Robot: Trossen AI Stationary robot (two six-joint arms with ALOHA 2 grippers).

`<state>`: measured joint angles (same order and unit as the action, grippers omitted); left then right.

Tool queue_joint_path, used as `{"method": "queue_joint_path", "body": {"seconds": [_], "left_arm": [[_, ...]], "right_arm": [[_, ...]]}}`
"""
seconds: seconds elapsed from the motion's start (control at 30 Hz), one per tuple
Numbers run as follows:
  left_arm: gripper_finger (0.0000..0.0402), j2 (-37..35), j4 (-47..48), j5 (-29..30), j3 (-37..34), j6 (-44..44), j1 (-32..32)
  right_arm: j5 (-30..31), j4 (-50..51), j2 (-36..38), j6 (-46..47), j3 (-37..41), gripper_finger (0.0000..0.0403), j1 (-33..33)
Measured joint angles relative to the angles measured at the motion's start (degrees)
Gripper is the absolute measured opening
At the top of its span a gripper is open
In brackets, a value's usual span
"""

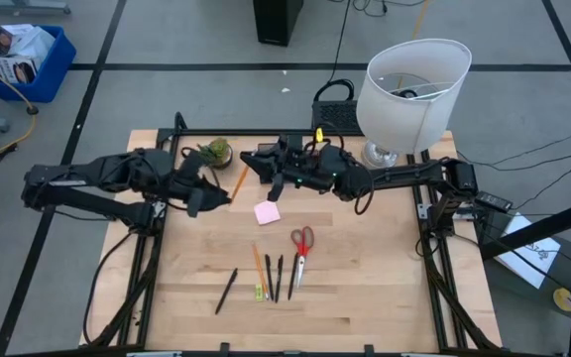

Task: Pick and place office supplies into organizer
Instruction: Put the orange pencil into the black desk organizer

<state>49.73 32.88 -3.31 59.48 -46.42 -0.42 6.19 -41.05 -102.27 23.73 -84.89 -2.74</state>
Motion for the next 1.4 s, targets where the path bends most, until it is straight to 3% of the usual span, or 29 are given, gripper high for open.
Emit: {"method": "queue_joint_path", "body": {"seconds": [0.17,0.43,0.67,1.0,1.4], "left_arm": [[0.0219,-3.16,6.90,2.47,0.00,3.90,2.01],[0.0232,-6.09,6.74,5.16,0.04,5.41,3.07],[0.0232,-5.79,6.05,4.89,0.05,4.29,3.07],[0.0232,-5.83,5.91,4.90,0.05,5.56,3.03],[0.0232,-5.83,5.88,4.92,0.05,4.51,3.03]], "right_arm": [[0.93,2.66,-0.09,-2.33,0.03,0.0013,-0.02],[16.65,14.02,-0.09,-8.85,0.05,0.0015,-0.71],[24.01,18.09,-1.64,-11.07,0.03,0.0020,-3.73],[23.86,15.44,-7.10,-14.16,0.05,0.0015,-9.59],[21.41,16.21,-7.17,-14.28,0.07,0.0013,-16.70]]}}
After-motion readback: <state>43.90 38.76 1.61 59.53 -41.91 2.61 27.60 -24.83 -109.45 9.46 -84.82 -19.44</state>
